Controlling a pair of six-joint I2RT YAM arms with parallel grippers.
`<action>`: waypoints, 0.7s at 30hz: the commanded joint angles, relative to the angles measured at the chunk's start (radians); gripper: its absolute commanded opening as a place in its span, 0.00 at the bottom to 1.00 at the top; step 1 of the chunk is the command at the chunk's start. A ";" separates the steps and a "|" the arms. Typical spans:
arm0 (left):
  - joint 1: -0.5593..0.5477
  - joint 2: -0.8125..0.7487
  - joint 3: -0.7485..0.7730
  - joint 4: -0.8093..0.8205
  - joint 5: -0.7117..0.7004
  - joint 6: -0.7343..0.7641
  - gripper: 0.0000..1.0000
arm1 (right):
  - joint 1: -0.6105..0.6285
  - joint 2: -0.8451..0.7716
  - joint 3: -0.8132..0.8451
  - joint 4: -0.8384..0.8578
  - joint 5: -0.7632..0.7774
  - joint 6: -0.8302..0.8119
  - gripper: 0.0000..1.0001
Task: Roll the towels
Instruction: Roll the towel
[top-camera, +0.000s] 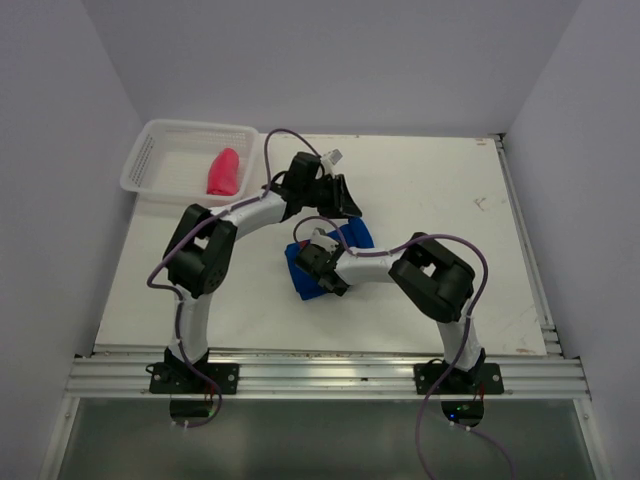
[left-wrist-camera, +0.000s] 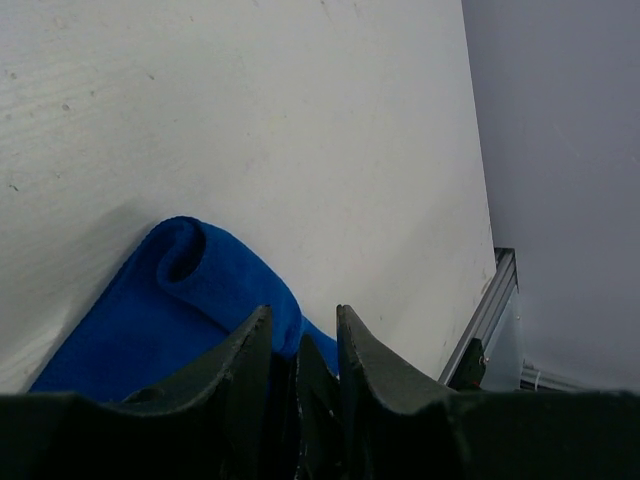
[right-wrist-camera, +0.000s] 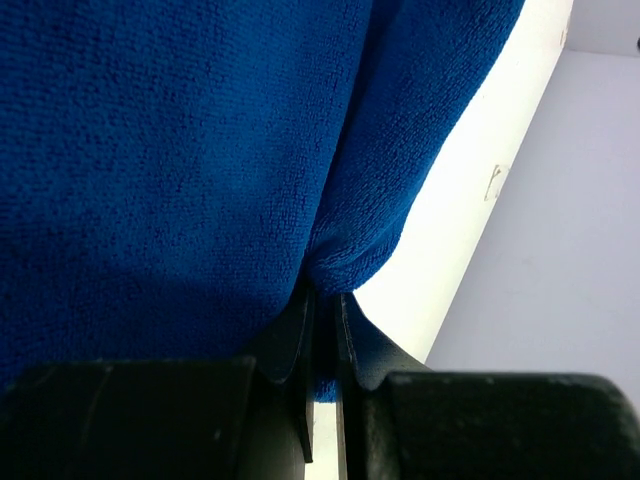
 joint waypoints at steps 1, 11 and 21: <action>-0.012 0.010 0.037 0.017 0.053 0.013 0.35 | 0.002 0.045 0.010 -0.011 -0.087 0.016 0.00; -0.035 0.101 0.063 0.060 0.116 0.008 0.35 | 0.002 0.067 0.022 -0.028 -0.093 0.030 0.00; -0.036 0.170 0.101 -0.008 0.064 0.065 0.35 | 0.002 0.071 0.033 -0.041 -0.101 0.039 0.00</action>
